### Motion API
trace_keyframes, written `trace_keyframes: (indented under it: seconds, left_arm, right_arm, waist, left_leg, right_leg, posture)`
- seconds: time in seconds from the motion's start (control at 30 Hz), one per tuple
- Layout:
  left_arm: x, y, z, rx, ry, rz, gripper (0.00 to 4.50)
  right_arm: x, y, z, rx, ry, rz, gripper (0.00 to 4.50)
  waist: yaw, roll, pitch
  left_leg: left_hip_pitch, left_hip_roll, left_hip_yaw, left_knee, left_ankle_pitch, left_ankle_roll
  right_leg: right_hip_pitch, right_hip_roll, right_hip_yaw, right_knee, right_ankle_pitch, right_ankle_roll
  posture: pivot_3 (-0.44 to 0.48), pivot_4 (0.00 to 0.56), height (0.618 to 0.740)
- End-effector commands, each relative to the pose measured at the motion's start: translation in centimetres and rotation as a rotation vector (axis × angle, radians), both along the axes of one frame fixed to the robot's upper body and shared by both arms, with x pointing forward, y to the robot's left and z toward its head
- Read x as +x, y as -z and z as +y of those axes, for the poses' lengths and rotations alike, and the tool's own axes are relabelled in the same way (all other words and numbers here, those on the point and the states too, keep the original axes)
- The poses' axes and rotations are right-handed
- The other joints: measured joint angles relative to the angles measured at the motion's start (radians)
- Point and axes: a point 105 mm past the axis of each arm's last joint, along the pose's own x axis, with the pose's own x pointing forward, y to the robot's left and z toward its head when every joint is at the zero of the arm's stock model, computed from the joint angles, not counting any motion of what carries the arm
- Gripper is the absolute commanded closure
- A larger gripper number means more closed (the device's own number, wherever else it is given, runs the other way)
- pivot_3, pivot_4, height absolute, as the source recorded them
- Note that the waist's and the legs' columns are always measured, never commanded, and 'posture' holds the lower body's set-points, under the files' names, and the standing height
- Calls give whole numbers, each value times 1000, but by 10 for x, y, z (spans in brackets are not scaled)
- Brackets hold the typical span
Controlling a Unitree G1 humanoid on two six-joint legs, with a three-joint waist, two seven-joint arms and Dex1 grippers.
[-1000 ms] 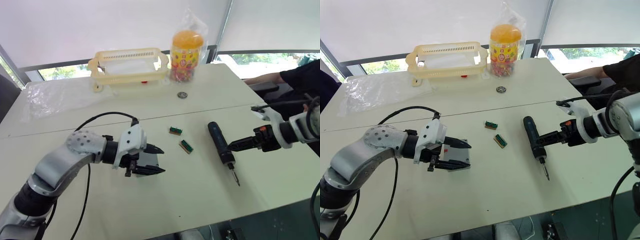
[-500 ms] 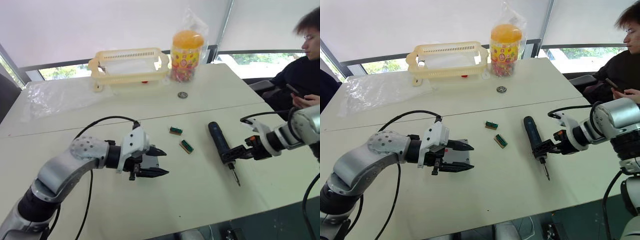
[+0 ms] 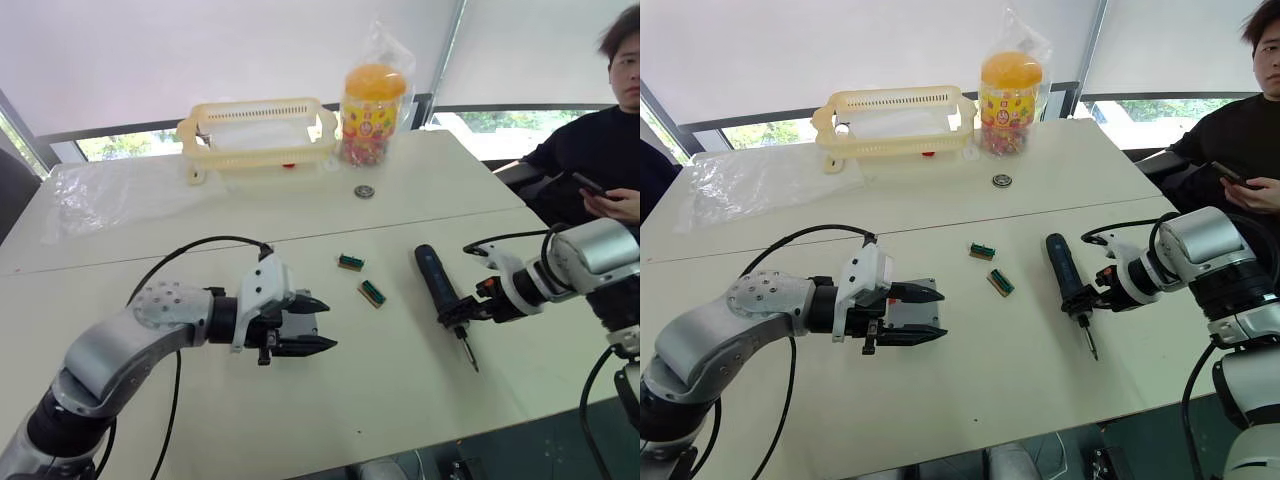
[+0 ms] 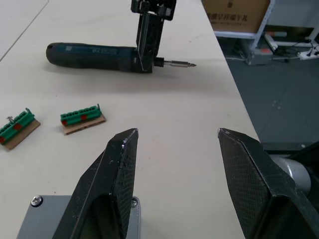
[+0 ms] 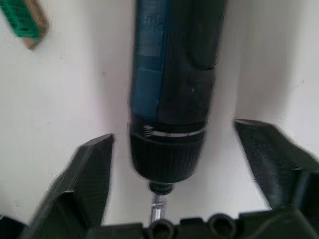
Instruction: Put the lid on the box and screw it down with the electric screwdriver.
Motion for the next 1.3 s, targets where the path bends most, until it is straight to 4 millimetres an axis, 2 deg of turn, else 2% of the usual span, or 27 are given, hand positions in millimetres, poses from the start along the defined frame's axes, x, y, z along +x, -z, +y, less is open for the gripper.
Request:
trace_keyframes:
  seconds: [0.03, 0.07, 0.2, 0.3, 0.4, 0.5, 0.53, 0.67, 0.73, 0.8, 0.9, 0.97, 1.07, 1.17, 1.3]
  left_arm:
    - [-3, -9, 1, -20, -7, -32, 1931]
    - [-3, -9, 1, -24, -10, -32, 1931]
    - [1, -17, 3, -75, -35, -18, 1931]
    - [7, -21, 11, -84, -68, -17, 1931]
    - [19, -25, 28, -81, -123, -15, 1931]
    - [36, -19, 42, -95, -183, 18, 1931]
    - [42, -15, 45, -99, -197, 29, 1931]
    - [57, -12, 45, -137, -221, 20, 1931]
    - [60, -9, 41, -143, -224, 10, 1931]
    - [59, -3, 40, -115, -215, 4, 1931]
    - [54, 11, 36, -63, -201, -7, 1931]
    - [54, 18, 36, -43, -214, -30, 1931]
    - [60, 25, 37, -31, -251, -77, 1931]
    - [57, 32, 33, -22, -250, -92, 1931]
    - [55, 36, 34, -13, -249, -89, 1931]
  right_arm:
    - [0, 14, 0, -41, -19, 29, 2432]
    - [-2, 16, 1, -36, -26, 40, 2786]
    - [-3, 23, 0, -50, -17, 50, 2805]
    - [10, 14, -7, -40, 48, -27, 2805]
    - [37, -25, -11, 40, 123, -238, 2805]
    - [53, -97, 10, 391, 161, -479, 2805]
    - [54, -116, 16, 452, 129, -579, 2805]
    - [51, -168, 43, 540, -9, -941, 2805]
    - [44, -182, 56, 590, -55, -1062, 2805]
    - [38, -186, 74, 621, -90, -1163, 2805]
    - [23, -175, 114, 619, -176, -1344, 2805]
    - [10, -159, 137, 699, -261, -1289, 2805]
    - [6, -146, 153, 739, -263, -1279, 2805]
    - [5, -133, 166, 722, -266, -1308, 2805]
    - [6, -125, 174, 752, -213, -1311, 2805]
  waist:
    - [1, -2, -1]
    - [1, -4, -2]
    - [1, -7, -5]
    - [-1, -11, -8]
    - [-3, -11, -7]
    - [1, -1, -1]
    - [0, 3, 1]
    - [2, 5, 2]
    - [1, 5, 2]
    - [1, 5, 2]
    - [1, 5, 2]
    - [1, 6, 2]
    - [2, 6, 3]
    - [6, 6, 2]
    - [2, 6, 2]
  left_leg:
    - [0, 0, 0, 0, 0, 0]
    - [0, 0, 0, 0, 0, 0]
    - [1, 0, -1, 0, 0, 0]
    - [1, 0, -1, 0, 0, 0]
    - [2, 0, 1, 0, 0, 0]
    - [1, -1, 2, 1, 1, -1]
    - [0, -1, 2, 1, 1, -1]
    - [-2, 0, -1, -2, 1, -1]
    - [-3, 0, -2, -5, 1, -1]
    - [-4, 1, -1, -5, 1, -1]
    - [-4, 1, -1, -5, 0, -1]
    - [-4, 0, 0, -5, 1, -1]
    - [-4, 0, 0, -3, 2, -3]
    - [-2, 0, -1, -2, 2, -4]
    - [-2, 0, -1, -2, 2, -4]
  right_leg:
    - [0, 0, 0, 0, 0, 0]
    - [0, 0, 0, 0, 0, 0]
    - [1, 0, 0, 0, 0, 0]
    - [1, 0, 0, 0, 0, 0]
    - [2, 0, 1, 0, 0, -1]
    - [0, 0, 2, 0, 1, -2]
    - [-1, 0, 2, 0, 1, -1]
    - [-4, 1, 0, 2, 2, 0]
    - [-5, 1, -1, 1, 1, 1]
    - [-5, 1, -1, 0, 1, 1]
    - [-5, 0, -1, 0, 1, 1]
    - [-5, 0, 0, 1, 1, 1]
    - [-5, -1, 0, 3, 2, 0]
    - [-4, 0, 0, 3, 2, 0]
    - [-4, 0, -1, 3, 2, 0]
  posture:
    - [0, 150, 740]
    - [0, 150, 740]
    - [0, 150, 740]
    - [0, 150, 740]
    - [0, 150, 740]
    - [0, 150, 740]
    - [0, 150, 740]
    - [0, 150, 740]
    - [0, 150, 740]
    - [0, 150, 740]
    - [0, 150, 740]
    - [0, 150, 740]
    - [0, 150, 740]
    - [0, 150, 740]
    - [0, 150, 740]
